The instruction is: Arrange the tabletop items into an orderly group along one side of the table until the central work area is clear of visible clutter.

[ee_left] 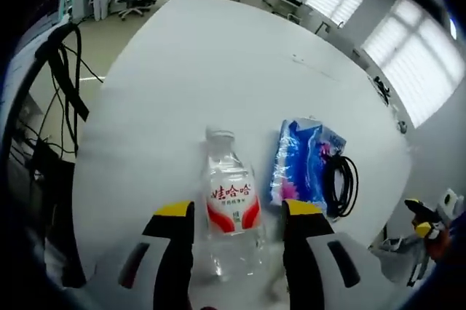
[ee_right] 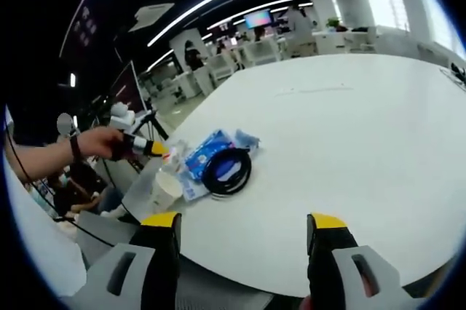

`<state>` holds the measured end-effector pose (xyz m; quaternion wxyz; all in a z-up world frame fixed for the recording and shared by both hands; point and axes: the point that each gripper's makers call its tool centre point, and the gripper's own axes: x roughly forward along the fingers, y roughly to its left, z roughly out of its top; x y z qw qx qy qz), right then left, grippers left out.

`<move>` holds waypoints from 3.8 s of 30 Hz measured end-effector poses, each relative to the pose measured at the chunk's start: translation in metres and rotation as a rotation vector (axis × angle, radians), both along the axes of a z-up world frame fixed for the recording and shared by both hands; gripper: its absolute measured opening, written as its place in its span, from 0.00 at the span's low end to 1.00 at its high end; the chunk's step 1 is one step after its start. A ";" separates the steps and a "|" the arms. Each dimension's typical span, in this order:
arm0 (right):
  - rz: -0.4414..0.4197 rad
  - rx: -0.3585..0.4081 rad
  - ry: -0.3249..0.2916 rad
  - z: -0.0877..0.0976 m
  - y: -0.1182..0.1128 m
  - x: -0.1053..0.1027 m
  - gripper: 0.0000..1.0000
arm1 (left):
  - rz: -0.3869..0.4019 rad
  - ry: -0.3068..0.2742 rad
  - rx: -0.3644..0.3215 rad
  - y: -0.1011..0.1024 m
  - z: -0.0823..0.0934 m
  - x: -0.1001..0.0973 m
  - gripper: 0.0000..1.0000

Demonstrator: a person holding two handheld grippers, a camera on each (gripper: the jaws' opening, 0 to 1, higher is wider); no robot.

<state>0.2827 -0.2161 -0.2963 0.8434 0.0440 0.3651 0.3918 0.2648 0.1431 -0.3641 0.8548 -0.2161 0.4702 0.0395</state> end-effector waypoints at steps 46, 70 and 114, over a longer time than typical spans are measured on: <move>0.029 0.004 0.010 0.001 0.006 0.002 0.70 | -0.056 -0.029 0.118 -0.001 0.014 0.007 0.40; 0.031 0.049 0.001 0.001 0.013 0.003 0.69 | -0.060 -0.103 0.187 0.013 0.033 -0.010 0.39; 0.051 0.047 0.003 0.001 0.009 0.000 0.68 | -0.161 -0.136 0.369 -0.017 0.037 -0.056 0.39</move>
